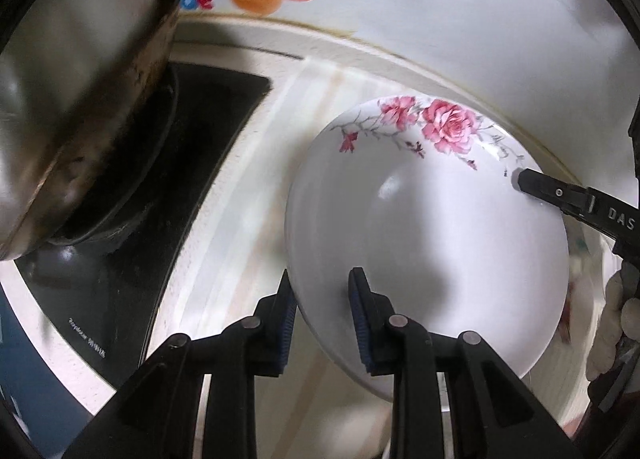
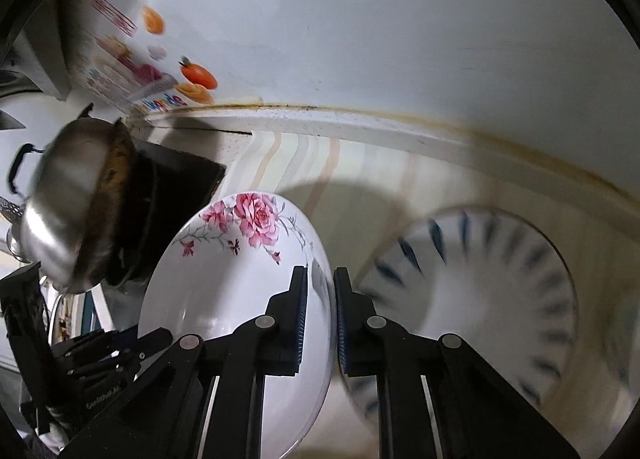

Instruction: Organize plates and bowls

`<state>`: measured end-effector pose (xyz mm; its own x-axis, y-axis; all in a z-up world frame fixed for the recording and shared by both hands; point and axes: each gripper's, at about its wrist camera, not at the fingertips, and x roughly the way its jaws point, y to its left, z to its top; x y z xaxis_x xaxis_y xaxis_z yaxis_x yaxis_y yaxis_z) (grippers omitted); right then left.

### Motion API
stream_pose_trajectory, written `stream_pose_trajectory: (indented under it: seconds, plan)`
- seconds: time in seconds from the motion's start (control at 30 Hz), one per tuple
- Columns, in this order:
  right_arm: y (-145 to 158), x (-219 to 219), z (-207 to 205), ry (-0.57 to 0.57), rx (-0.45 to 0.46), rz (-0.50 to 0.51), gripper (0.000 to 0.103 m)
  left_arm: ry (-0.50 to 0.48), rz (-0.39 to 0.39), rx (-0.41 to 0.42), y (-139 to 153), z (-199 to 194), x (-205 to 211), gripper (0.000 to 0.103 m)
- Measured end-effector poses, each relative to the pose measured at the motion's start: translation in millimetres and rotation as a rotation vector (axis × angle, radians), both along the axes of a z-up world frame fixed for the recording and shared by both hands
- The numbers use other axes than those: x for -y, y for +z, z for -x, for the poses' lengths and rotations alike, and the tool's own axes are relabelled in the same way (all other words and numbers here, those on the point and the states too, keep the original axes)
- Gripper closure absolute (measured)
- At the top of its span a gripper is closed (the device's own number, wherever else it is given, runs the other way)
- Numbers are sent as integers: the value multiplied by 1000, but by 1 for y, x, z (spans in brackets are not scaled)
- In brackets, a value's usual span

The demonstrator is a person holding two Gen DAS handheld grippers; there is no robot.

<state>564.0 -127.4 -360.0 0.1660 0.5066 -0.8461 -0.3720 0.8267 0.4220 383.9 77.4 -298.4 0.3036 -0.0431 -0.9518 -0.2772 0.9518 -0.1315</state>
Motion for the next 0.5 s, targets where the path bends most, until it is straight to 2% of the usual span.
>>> stream_pose_trajectory:
  seconds: [0.23,0.37,0.5]
  plan:
    - [44,66,86,-96,31,-25,88,-148,38,3,18,45,32,79]
    - [41,101,147,-153,2,-21,88,-224,24,-19,12,71,59,79]
    - [19,130,198,-206,-55,-15,88,-279,16,-57,-3,86,81,79]
